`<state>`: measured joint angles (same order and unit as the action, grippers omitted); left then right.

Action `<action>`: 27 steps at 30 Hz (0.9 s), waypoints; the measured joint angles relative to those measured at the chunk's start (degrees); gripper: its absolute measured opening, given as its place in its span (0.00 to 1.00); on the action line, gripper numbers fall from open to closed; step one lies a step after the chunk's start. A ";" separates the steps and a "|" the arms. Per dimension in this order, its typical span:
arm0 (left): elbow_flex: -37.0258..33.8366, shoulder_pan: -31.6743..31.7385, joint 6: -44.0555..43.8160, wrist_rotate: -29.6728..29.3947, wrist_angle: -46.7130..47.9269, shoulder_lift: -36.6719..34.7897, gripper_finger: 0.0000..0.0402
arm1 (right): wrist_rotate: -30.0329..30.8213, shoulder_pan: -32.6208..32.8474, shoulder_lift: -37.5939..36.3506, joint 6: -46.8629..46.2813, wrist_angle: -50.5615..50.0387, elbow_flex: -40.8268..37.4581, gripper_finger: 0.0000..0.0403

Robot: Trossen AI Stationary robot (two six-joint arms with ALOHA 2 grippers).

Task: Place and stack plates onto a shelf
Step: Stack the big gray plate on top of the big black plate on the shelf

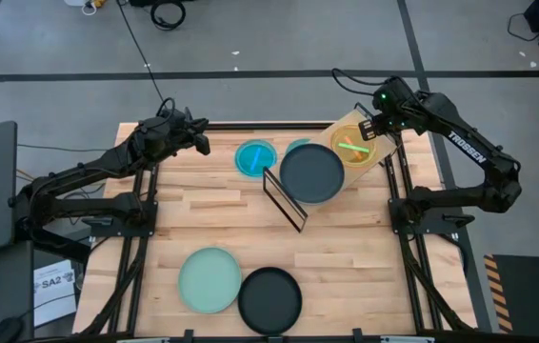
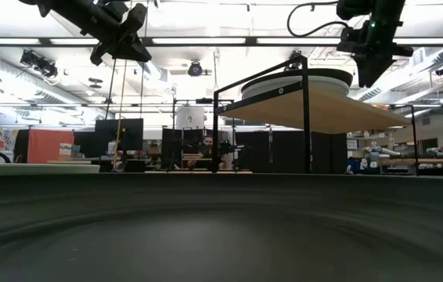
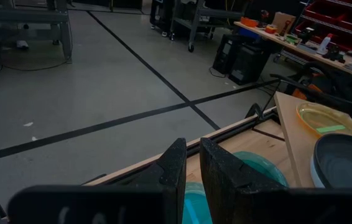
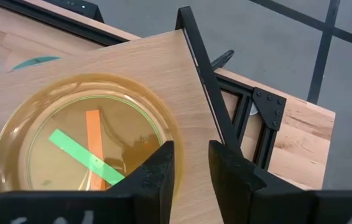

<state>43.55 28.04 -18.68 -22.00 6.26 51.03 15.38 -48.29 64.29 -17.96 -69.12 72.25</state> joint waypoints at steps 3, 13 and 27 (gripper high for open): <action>0.00 0.01 0.00 0.01 0.00 0.00 0.13 | 0.00 -0.02 0.00 0.06 -0.02 0.00 0.26; 0.02 0.01 5.42 14.06 0.25 0.00 0.13 | -0.40 1.73 -0.39 0.12 -0.39 0.00 0.26; 0.00 -12.03 3.87 24.83 20.00 -0.02 0.13 | -0.01 17.78 -2.49 -6.16 -0.39 -0.02 0.26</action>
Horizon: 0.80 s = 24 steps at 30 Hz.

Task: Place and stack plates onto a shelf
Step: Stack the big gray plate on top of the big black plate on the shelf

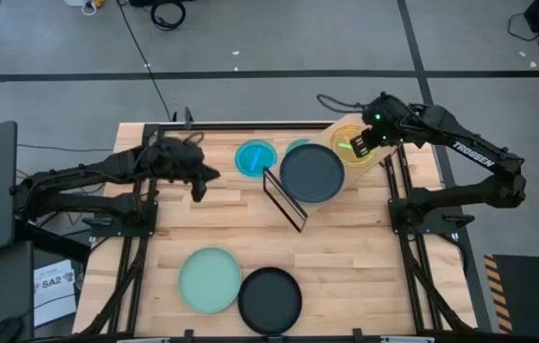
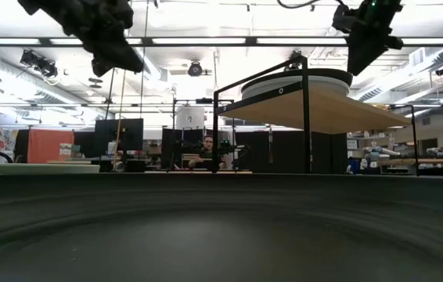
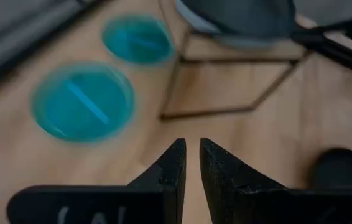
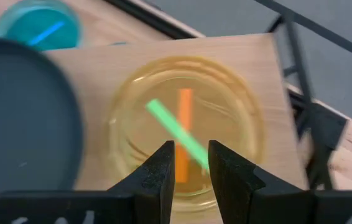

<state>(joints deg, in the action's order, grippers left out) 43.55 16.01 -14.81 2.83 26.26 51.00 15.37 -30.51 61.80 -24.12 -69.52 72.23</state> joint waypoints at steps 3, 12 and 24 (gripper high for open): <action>0.00 -3.96 -3.65 0.15 3.17 0.00 0.13 | 0.03 3.85 0.00 -1.34 0.02 0.00 0.26; 0.00 -14.47 -16.66 -0.33 10.81 0.04 0.27 | 0.03 14.00 0.02 -3.39 0.46 0.00 0.26; -0.04 -27.44 -24.06 -2.34 16.29 8.19 0.37 | 0.05 25.75 0.07 -3.32 6.22 0.00 0.26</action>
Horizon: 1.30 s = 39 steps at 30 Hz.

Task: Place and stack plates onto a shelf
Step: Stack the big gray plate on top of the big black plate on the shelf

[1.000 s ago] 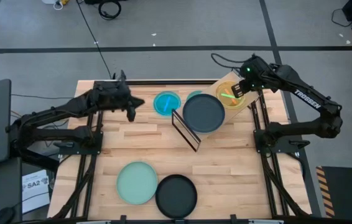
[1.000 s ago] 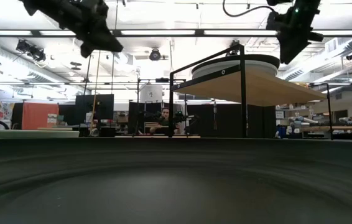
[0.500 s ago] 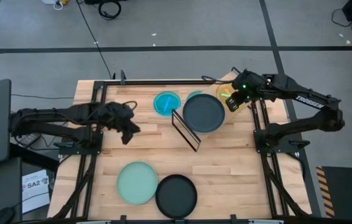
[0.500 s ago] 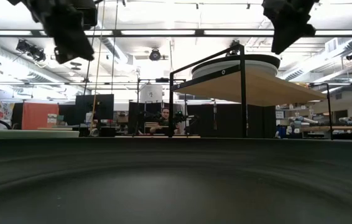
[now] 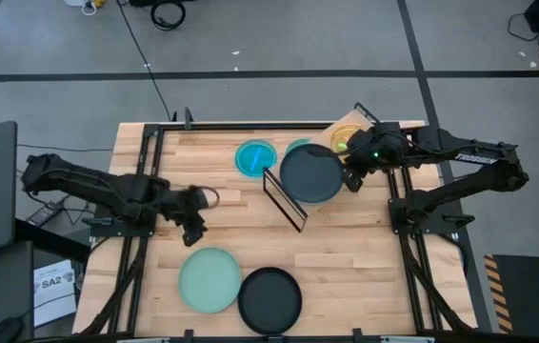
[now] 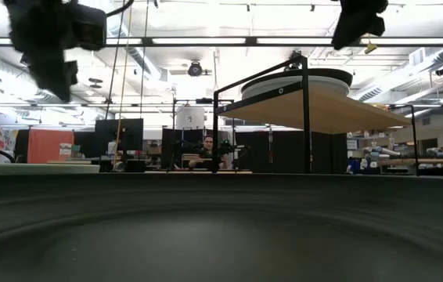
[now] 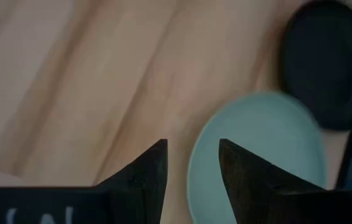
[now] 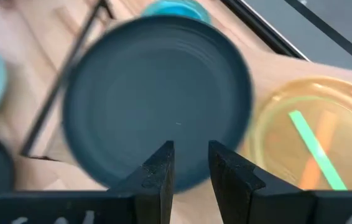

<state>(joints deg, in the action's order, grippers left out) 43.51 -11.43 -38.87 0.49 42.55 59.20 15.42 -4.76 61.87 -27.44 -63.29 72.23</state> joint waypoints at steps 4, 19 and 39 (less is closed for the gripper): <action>0.00 -3.71 -0.02 0.02 -0.11 4.73 0.37 | 0.00 2.84 0.00 0.24 2.15 0.00 0.26; 0.02 -9.76 0.07 0.22 -0.84 18.02 0.37 | 0.16 8.77 0.00 0.59 5.17 0.00 0.26; 0.02 -9.83 0.57 0.24 -6.16 25.45 0.37 | 6.00 18.55 0.14 3.56 36.44 -18.94 0.25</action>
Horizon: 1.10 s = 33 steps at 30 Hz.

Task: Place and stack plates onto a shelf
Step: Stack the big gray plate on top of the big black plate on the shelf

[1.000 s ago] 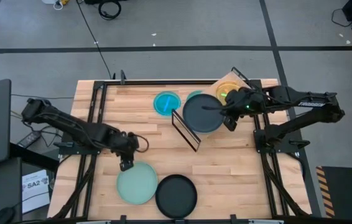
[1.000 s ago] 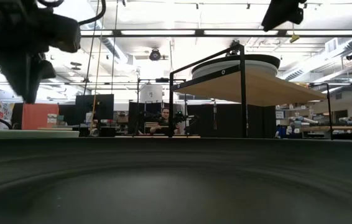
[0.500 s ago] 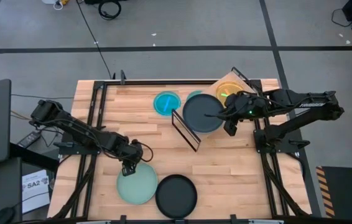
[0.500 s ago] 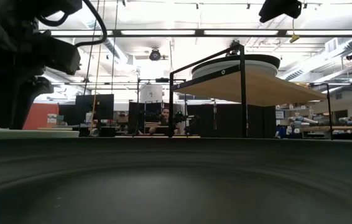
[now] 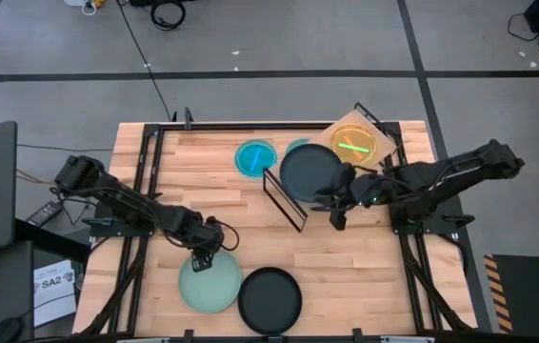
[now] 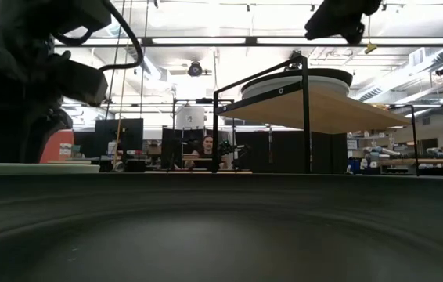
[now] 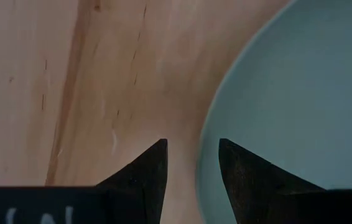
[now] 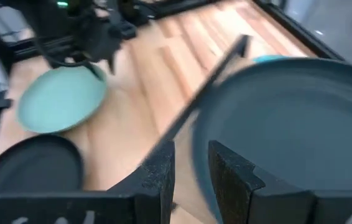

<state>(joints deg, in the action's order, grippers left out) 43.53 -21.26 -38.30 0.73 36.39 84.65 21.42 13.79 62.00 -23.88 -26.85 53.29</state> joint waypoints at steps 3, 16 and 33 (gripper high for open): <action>0.02 0.00 0.03 0.07 -0.03 0.99 0.37 | -3.13 0.55 -0.03 2.92 7.49 -3.33 0.25; 0.04 0.09 0.11 0.09 -0.49 0.89 0.16 | -6.72 0.82 -0.03 6.51 18.67 -7.98 0.25; 0.07 0.29 0.42 1.78 3.02 -0.28 0.04 | -6.50 0.82 -0.03 6.51 18.64 -7.99 0.25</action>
<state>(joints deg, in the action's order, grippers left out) 43.60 -20.96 -37.89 2.51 39.40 84.37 14.92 14.61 61.98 -17.37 -8.21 45.30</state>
